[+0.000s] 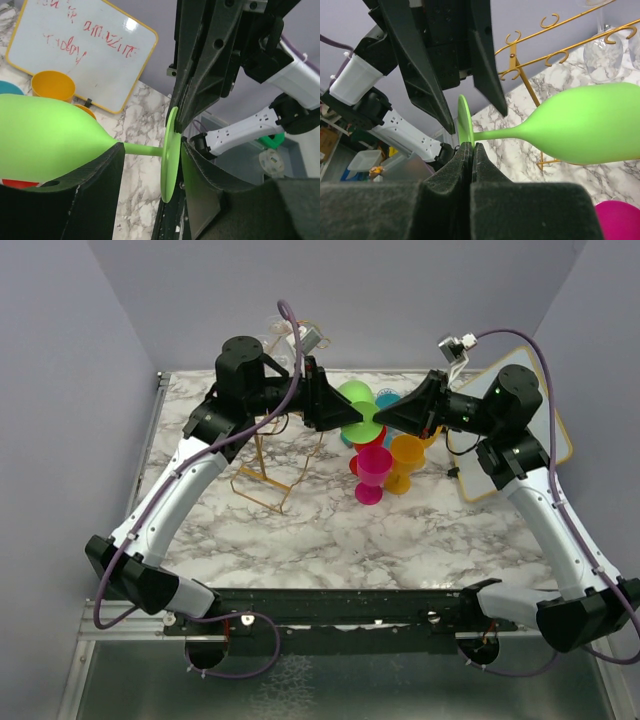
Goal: Take the wine glass off the wine glass rack
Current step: Place the wine glass at the center of the board.
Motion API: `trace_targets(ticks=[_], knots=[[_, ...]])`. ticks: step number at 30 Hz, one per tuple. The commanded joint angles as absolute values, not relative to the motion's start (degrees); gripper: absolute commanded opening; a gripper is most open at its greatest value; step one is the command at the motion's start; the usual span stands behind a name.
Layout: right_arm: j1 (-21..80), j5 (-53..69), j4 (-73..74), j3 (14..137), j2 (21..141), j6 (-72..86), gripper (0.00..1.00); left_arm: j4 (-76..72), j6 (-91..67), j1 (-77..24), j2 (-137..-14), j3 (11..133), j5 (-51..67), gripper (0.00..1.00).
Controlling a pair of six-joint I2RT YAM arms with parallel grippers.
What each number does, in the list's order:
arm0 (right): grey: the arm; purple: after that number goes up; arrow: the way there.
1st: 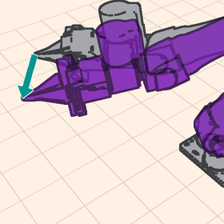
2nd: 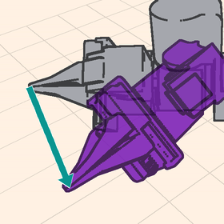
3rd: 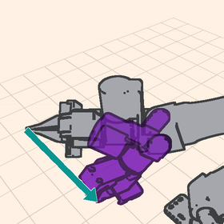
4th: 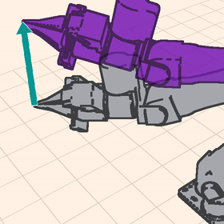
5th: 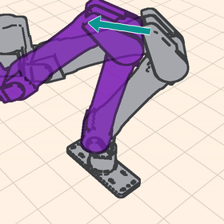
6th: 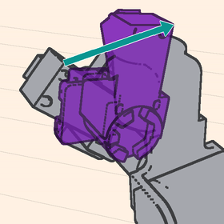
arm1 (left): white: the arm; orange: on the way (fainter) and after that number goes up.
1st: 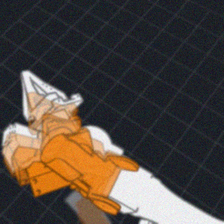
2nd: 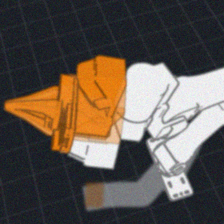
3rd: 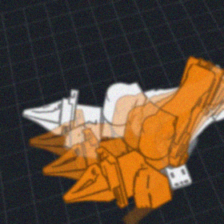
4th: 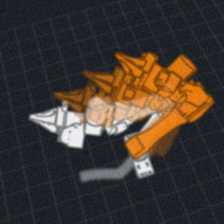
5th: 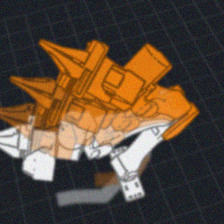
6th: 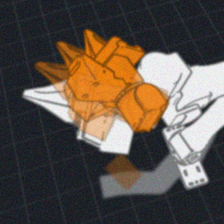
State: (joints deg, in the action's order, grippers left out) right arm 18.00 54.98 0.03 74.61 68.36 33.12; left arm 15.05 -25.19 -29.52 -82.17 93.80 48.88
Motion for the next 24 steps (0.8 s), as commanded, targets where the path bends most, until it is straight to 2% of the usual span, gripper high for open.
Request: trace_targets(ticks=[1,5,10,13,15,20,22,24], knots=[[17.84,57.70,-0.31,74.37,68.29,31.48,0.00,13.63,-23.28,-30.58,-79.62,91.64,50.27,0.46],[17.84,58.39,-0.09,75.20,68.37,31.06,0.00,13.53,-22.77,-30.59,-79.18,90.75,49.66,0.45],[17.84,58.88,2.28,75.47,68.64,30.94,0.01,12.72,-23.17,-30.67,-79.50,90.71,49.85,0.37],[17.84,58.33,3.52,75.59,68.43,29.97,0.01,12.30,-23.20,-30.67,-79.20,90.17,49.92,0.29],[17.84,57.22,4.24,75.36,68.17,29.49,0.00,12.28,-23.20,-30.67,-78.94,89.83,50.21,0.17],[17.84,56.85,4.30,74.48,67.90,29.41,0.01,12.23,-22.91,-30.68,-78.58,89.18,51.16,0.00],[17.84,56.93,3.95,74.41,67.77,29.44,0.01,12.22,-22.87,-30.73,-78.59,89.01,52.49,0.00],[17.86,56.55,3.99,74.24,67.68,29.19,0.07,12.20,-22.34,-30.84,-78.39,88.61,53.66,0.00]])
